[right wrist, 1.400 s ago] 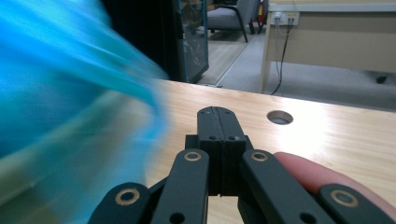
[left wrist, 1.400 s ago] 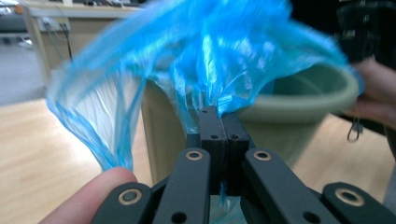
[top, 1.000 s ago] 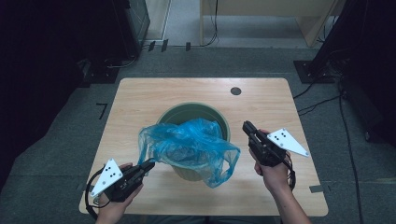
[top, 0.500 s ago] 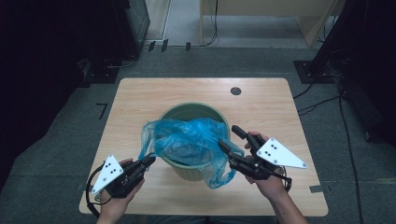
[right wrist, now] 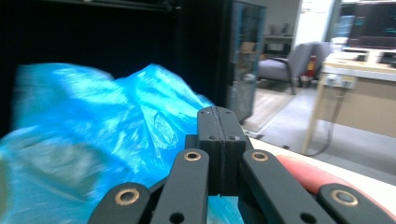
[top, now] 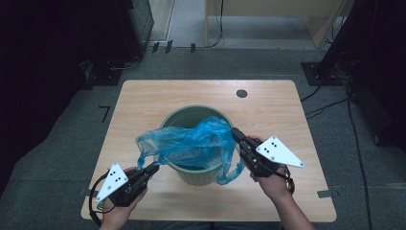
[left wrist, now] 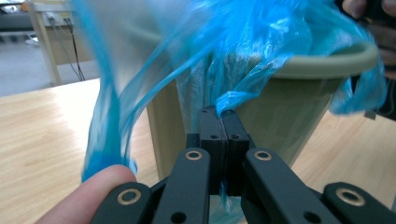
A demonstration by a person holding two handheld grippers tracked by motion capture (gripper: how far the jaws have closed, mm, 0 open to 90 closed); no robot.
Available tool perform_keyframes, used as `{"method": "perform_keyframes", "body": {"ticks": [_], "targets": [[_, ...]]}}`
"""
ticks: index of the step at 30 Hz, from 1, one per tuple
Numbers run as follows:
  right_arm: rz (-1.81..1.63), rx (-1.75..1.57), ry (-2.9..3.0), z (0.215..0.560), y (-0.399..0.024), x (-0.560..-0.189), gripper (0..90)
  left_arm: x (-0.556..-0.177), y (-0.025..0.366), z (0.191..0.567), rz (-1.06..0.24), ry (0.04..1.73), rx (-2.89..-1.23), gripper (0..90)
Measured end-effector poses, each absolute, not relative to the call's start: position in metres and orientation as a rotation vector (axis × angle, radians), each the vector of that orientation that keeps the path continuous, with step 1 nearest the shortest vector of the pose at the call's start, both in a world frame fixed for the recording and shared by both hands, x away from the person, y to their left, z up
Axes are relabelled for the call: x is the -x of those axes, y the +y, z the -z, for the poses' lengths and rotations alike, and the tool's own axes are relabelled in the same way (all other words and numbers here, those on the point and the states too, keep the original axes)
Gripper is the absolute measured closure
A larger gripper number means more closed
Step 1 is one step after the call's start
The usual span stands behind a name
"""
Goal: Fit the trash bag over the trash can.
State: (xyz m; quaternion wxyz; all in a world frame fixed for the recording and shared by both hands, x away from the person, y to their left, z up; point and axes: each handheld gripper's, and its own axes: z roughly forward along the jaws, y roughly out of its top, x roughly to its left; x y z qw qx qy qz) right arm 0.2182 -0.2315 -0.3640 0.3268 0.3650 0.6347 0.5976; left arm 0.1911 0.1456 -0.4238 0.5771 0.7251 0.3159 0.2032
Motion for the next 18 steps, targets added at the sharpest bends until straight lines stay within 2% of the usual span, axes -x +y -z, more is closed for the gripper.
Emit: {"method": "perform_keyframes", "body": {"ticks": [8, 18], "targets": [[-1.517, -1.091, 1.584, 0.368, -0.241, -0.234, 90.0, -0.194, 0.142, 0.44, -0.455, 0.665, -1.824, 89.8], [-1.476, -1.133, 1.54, 0.37, -0.247, -0.242, 90.0, -0.203, 0.144, 0.467, -0.464, 0.678, -1.965, 90.0]]}}
